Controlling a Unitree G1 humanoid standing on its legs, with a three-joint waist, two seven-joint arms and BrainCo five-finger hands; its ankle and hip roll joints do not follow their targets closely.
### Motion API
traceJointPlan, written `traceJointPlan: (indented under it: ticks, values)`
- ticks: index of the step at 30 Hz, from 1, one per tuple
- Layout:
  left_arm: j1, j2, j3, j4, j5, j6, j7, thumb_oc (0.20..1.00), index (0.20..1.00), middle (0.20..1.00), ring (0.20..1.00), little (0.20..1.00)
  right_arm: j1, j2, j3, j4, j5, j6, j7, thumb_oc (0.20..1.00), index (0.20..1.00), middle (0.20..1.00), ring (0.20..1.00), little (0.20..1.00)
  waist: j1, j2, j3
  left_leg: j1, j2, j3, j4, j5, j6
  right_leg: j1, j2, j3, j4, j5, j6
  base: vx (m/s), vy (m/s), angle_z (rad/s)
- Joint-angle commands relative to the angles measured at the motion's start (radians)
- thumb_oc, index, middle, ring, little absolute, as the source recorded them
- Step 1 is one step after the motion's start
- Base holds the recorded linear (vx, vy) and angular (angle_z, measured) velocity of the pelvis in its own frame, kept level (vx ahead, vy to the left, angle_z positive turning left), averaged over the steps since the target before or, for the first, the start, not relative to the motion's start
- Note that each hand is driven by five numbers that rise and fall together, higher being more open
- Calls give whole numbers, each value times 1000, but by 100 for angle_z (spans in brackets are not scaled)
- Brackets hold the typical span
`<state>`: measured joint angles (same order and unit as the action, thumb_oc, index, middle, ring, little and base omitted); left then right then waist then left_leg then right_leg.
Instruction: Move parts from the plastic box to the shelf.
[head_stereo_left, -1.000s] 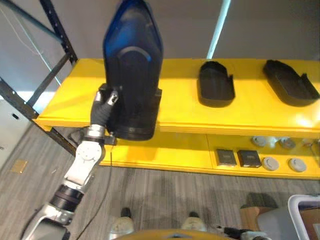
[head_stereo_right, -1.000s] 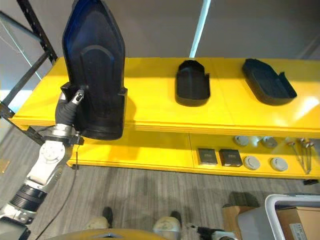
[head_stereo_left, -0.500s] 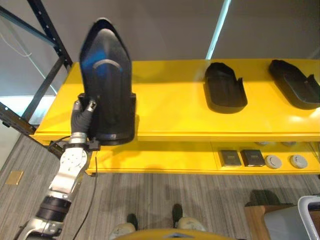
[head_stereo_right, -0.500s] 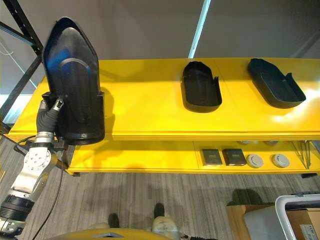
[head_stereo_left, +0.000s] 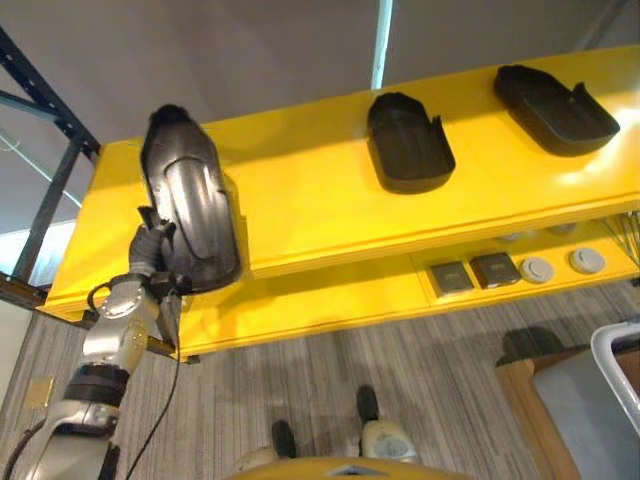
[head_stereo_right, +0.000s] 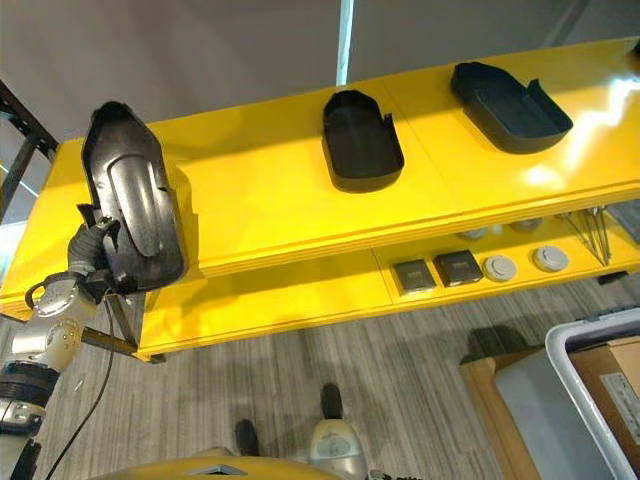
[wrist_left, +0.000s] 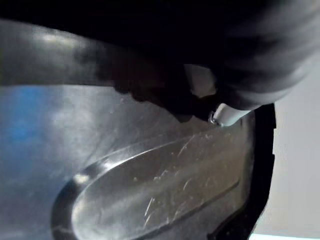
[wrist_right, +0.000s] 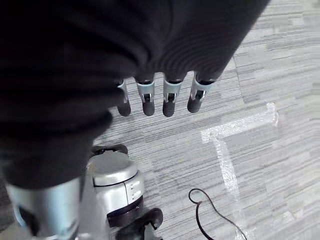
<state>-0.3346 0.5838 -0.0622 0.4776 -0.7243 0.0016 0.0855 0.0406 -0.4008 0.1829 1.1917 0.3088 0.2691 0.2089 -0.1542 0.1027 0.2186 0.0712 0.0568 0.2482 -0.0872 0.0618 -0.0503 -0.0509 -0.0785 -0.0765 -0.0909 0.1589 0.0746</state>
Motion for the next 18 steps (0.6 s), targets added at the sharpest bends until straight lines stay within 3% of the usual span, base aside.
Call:
traceJointPlan:
  ticks: [1,10,18]
  values:
    - [-202,110,41,66,-44,-42,-45,200,200,200,200,200,-41,-5,37,20,-13,3,15,1000,1000,1000,1000,1000,-22,-25,51,-50,-28,-26,0,-32,5,19,1,36,23,-87,21,-51,44,-16]
    - [-351,225,-42,271,-18,0,-135,200,200,200,200,200,-82,-38,57,9,27,-17,9,1000,1000,1000,1000,1000,-50,-6,125,-82,-20,-21,0,-14,-3,-24,-5,48,37,-86,20,-17,19,-8]
    - [-423,245,-91,307,-38,20,-119,200,200,200,200,200,-121,-39,86,-3,46,-27,6,1000,1000,1000,1000,1000,-54,-6,178,-116,-12,-21,0,-1,-9,-54,5,56,31,-81,12,-20,-17,-1]
